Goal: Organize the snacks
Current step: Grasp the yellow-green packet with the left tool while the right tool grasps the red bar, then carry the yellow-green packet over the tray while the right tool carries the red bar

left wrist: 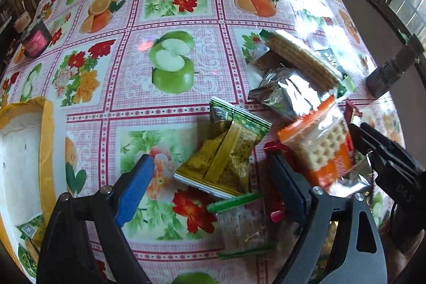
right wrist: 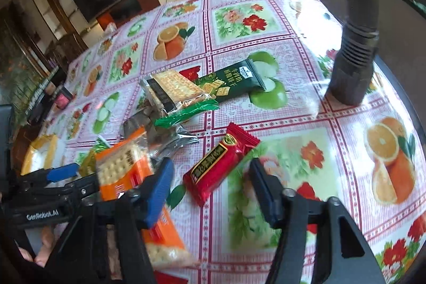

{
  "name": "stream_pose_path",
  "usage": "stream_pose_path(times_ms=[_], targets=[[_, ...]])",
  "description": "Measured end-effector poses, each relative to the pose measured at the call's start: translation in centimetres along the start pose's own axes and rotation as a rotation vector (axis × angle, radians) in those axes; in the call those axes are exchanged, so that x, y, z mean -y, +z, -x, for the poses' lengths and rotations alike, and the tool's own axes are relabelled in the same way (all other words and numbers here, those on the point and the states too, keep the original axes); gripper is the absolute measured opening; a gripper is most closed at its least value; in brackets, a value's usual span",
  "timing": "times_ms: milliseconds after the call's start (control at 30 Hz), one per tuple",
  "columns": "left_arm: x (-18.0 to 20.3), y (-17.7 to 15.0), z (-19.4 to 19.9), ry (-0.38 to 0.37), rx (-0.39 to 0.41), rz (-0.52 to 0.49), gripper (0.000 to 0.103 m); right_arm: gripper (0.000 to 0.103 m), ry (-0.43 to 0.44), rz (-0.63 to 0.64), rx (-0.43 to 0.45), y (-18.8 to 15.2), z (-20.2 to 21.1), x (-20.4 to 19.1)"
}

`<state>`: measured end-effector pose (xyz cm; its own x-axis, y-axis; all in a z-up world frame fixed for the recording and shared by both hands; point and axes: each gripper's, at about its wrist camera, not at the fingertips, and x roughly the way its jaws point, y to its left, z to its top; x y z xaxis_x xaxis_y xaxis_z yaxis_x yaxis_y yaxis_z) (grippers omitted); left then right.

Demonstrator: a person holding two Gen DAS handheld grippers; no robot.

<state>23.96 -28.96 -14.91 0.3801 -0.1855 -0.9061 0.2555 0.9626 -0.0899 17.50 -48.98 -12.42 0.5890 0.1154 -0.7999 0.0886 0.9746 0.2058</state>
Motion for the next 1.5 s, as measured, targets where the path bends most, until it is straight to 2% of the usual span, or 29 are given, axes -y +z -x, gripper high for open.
stream_pose_path(times_ms=[133,167,200,267,333,500,700,967,1000,1167,1500], targets=[[0.0,0.4,-0.2,0.004,0.015,-0.017,0.088,0.037,-0.049,0.046,0.000,0.0,-0.1,-0.2],[0.0,0.3,-0.1,0.001,0.027,-0.020,0.082,0.034,-0.049,0.052,0.000,-0.1,0.0,-0.2],[0.0,0.3,0.0,0.008,0.036,-0.025,0.077,0.026,-0.052,0.058,-0.002,-0.2,0.1,-0.3],[0.0,0.1,0.4,0.025,0.050,-0.039,0.049,0.024,-0.047,0.062,0.002,-0.5,0.4,-0.1],[-0.4,0.2,0.6,0.001,0.048,-0.029,0.041,0.022,-0.031,0.061,0.005,-0.8,0.7,0.0],[-1.0,-0.9,1.5,-0.014,0.048,-0.011,0.039,0.021,-0.009,0.060,0.026,-1.5,1.8,0.2],[-0.8,-2.6,4.0,-0.050,0.082,0.013,0.039,0.021,0.037,0.055,0.079,-2.8,5.2,0.2],[-1.8,-5.4,8.6,-0.091,0.144,0.054,0.039,0.021,0.225,0.033,0.154,-4.2,10.5,-1.1],[-2.0,-5.8,9.2,-0.095,0.151,0.058,0.039,0.021,0.264,0.027,0.158,-4.4,11.0,-1.4],[-2.3,-7.5,11.3,-0.098,0.178,0.057,0.039,0.021,0.340,0.057,0.163,-4.9,12.1,-3.5],[-3.3,-10.3,14.1,-0.088,0.208,0.067,0.039,0.021,0.388,0.113,0.145,-6.4,12.8,-6.8]])
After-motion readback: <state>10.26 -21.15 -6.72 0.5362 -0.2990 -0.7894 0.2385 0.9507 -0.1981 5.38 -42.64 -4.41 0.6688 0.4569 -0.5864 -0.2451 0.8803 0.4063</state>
